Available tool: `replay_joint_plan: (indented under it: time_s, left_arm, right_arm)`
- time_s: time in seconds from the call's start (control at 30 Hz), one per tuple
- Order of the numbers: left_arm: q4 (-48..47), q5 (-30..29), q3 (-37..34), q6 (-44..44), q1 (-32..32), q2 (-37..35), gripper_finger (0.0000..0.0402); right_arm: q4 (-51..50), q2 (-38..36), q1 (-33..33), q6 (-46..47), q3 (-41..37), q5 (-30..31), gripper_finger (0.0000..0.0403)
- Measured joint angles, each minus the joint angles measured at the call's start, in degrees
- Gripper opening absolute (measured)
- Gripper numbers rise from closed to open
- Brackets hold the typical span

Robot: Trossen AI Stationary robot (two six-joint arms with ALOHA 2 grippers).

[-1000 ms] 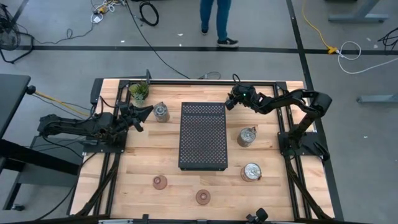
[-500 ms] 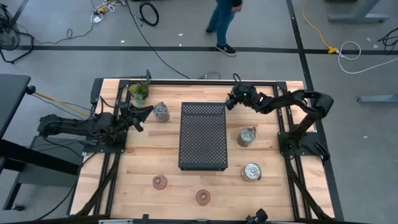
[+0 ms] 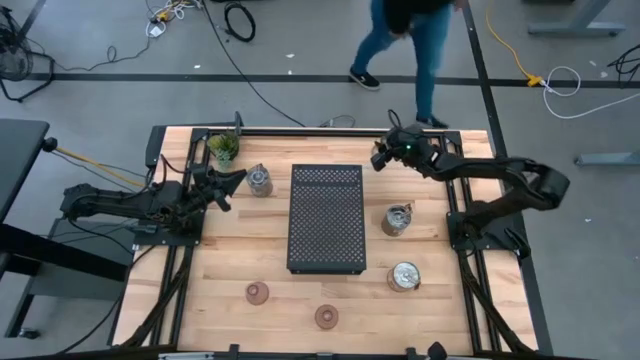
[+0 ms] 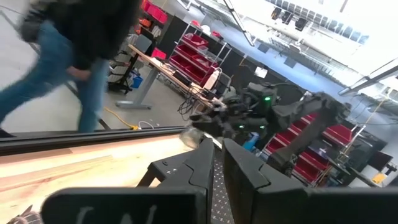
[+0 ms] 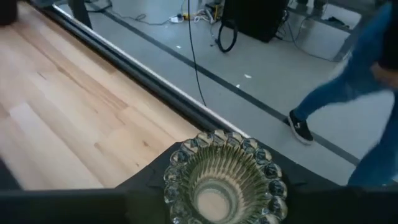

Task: Pick & Place candle stick holders
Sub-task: Put the green glass candle holder on the shelf

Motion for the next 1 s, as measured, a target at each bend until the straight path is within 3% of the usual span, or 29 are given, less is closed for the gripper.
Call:
replay_joint_plan:
  time_s: [0.47, 0.77, 1.0]
  left_arm:
    - [-0.35, -1.85, 0.02, 0.54, 0.00, 0.01, 0.0037]
    - [-0.35, -1.87, 0.02, 0.50, 0.00, 0.00, 0.0037]
    - [-0.35, -1.87, 0.02, 0.38, 0.01, 0.00, 0.0037]
  right_arm:
    - [-7.39, -17.73, 5.17, 4.37, 0.00, 0.23, 0.0148]
    - [-6.22, -20.37, 13.40, 7.89, 0.26, -3.30, 0.0148]
    - [-6.88, -19.20, 20.43, 6.22, 6.73, -3.72, 0.0148]
